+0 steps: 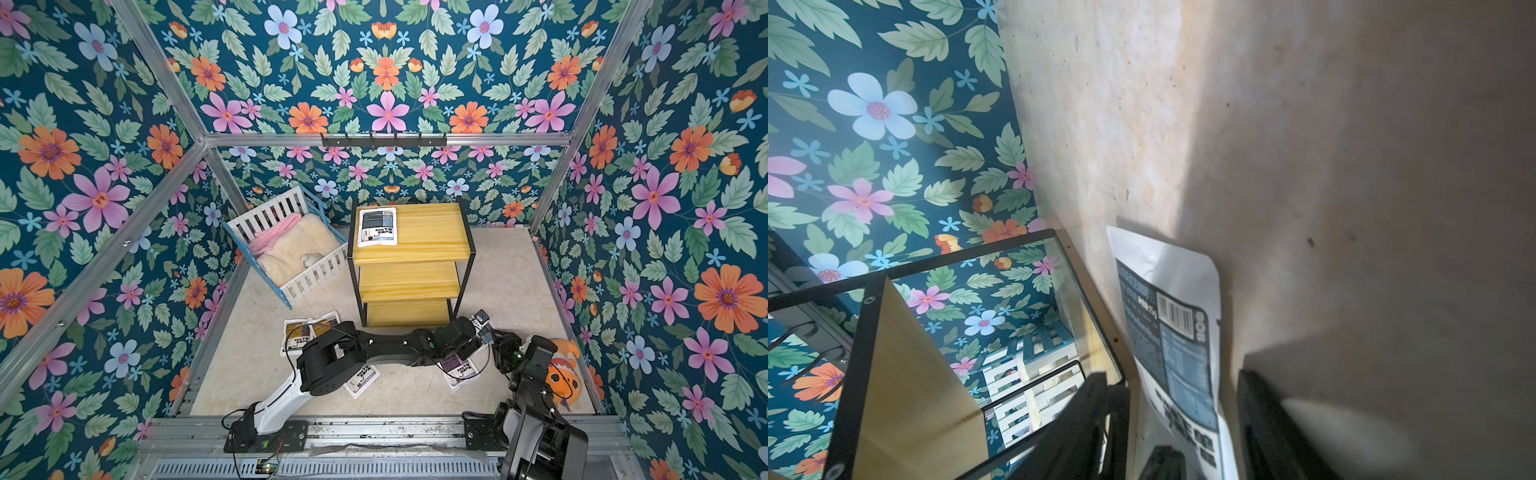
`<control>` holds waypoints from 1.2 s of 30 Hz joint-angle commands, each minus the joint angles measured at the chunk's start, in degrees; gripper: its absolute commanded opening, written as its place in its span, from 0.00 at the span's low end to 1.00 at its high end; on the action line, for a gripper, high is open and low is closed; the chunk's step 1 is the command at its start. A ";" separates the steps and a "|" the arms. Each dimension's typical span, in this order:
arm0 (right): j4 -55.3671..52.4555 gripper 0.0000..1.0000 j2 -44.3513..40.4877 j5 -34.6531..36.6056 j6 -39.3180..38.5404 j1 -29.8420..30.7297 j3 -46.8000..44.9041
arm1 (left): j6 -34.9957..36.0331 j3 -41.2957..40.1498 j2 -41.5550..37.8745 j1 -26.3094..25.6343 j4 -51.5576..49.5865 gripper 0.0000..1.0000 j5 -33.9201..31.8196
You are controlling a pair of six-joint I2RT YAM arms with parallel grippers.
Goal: Place the bagged coffee beans on the shelf by color
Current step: Pick up the bagged coffee beans at the center of the board.
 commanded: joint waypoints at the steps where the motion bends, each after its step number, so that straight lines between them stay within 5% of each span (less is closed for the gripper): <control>1: 3.49 0.48 1.29 -0.96 0.39 0.06 -0.11 | -0.54 0.40 0.49 0.25 -0.72 0.58 0.19; 26: 15.95 0.00 9.46 -2.10 -1.51 0.06 -0.41 | -1.59 -0.18 -0.38 0.26 -1.19 0.58 2.37; 36: -12.36 0.00 -9.62 11.19 -9.01 0.01 5.94 | -3.62 -8.90 -12.23 0.17 2.54 0.75 3.34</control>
